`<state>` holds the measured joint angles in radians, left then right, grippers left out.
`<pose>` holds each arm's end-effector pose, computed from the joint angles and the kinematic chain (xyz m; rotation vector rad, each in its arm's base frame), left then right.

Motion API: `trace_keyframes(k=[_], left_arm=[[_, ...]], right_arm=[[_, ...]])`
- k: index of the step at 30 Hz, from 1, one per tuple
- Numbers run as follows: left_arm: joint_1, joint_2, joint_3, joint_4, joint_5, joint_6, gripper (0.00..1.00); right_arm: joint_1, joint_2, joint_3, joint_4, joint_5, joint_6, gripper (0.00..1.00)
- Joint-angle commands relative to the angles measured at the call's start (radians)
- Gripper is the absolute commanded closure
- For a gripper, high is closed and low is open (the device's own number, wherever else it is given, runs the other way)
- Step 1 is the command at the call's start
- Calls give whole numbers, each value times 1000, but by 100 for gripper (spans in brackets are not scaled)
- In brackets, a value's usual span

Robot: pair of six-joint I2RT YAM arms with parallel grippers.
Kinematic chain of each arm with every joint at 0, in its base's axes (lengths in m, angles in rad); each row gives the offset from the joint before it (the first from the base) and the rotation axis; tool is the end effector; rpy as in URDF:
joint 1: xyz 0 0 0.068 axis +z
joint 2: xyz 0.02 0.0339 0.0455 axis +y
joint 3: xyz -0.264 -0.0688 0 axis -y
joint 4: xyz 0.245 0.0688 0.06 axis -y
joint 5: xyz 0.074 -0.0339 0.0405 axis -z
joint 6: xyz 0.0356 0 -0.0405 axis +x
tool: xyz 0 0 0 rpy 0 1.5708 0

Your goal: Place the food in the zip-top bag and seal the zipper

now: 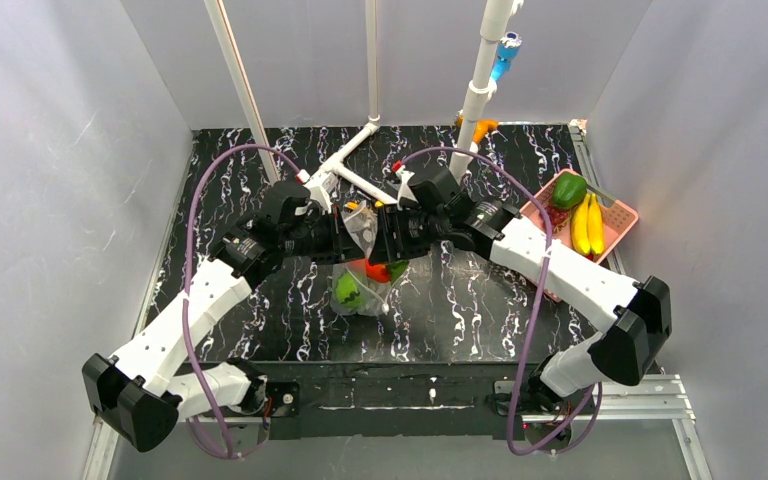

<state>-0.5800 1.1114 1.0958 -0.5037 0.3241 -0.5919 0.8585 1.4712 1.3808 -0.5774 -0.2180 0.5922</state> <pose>0.1965 -0.1423 0.3528 0.1980 2.2279 -1.0177 0.2089 0.2537 0.3465 -0.4492 2.3848 0.9780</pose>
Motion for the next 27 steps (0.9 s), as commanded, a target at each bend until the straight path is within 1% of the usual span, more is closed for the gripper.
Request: trace_keyframes(k=[1,4,6,8,9,13,16,18,20,23,24,25,27], left_arm=[[-4,-10,9,-32,78,-128,100],[-4,-4,1,-35,124,-156,100],[-4,-6,-4,-32,126,-171,100],[-4,-12,-17,-21,116,-186,100],[-4,-12,-23,-14,113,-194,100],[-4,-11,-49,14,116,-231,100],[-4,-5,-58,11,108,-232,100],[-4,0,-54,-9,99,-221,100],[-4,0,-55,-27,87,-213,100],[-4,-11,-64,-33,80,-210,100],[-4,-13,-68,-34,79,-211,100],[-4,-16,-72,-33,79,-213,100],[-4,-20,-80,-29,80,-213,100]], right_arm=[[6,-13,19,-112,-124,-216,43],[27,-15,7,-137,-67,-360,41],[28,15,23,-160,14,-401,40],[36,55,53,-213,86,-407,42],[44,62,40,-209,107,-398,42],[100,48,-60,-96,129,-400,42],[151,67,-80,-99,196,-423,45],[163,78,-87,-112,240,-431,53],[165,67,-110,-110,277,-431,65],[165,44,-134,-102,289,-441,69],[166,36,-143,-93,288,-443,72],[167,27,-152,-81,287,-442,79],[166,20,-156,-65,274,-429,97]])
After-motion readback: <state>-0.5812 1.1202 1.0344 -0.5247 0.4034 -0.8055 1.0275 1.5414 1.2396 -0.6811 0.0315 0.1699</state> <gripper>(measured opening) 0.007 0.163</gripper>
